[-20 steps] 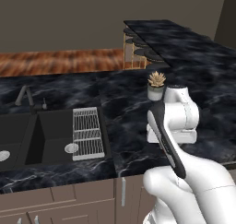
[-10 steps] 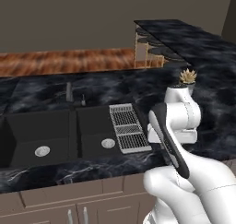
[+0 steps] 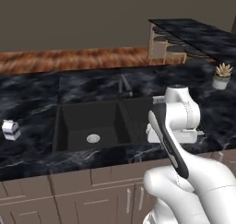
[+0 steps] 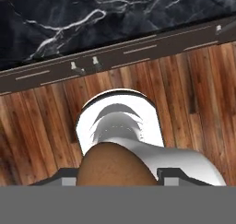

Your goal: Gather the eggs and milk located in the vicinity of the sink area and place them right next to the bowl.

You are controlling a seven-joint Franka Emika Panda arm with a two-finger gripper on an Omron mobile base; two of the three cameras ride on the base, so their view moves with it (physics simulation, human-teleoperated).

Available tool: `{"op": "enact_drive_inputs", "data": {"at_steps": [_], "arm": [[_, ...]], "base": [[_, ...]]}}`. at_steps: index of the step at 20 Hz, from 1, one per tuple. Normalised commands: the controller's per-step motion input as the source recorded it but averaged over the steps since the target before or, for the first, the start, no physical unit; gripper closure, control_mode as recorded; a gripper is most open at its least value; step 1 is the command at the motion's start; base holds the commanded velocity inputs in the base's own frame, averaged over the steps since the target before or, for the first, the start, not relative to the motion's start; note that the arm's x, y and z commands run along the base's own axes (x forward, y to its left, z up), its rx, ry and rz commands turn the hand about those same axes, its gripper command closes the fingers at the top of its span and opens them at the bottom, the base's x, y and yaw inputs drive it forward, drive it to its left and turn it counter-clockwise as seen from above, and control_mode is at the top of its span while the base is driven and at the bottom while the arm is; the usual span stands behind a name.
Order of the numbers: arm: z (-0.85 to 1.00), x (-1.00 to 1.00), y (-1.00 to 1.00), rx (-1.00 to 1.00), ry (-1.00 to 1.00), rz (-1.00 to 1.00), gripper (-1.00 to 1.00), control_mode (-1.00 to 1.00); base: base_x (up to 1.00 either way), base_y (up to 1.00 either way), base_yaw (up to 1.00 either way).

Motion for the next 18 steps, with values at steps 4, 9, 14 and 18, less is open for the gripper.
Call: {"op": "enact_drive_inputs", "data": {"at_steps": [4,9,14,18], "arm": [[0.00,0.00,0.00,0.00,0.00,0.00,1.00,1.00],[0.00,0.00,0.00,0.00,0.00,0.00,1.00,1.00],[0.00,0.00,0.00,0.00,0.00,0.00,1.00,1.00],[0.00,0.00,0.00,0.00,0.00,0.00,1.00,1.00]], "base": [[-0.20,1.00,-0.03],[-0.01,1.00,-0.07],[0.01,0.96,-0.14],[0.00,0.99,-0.07]]}}
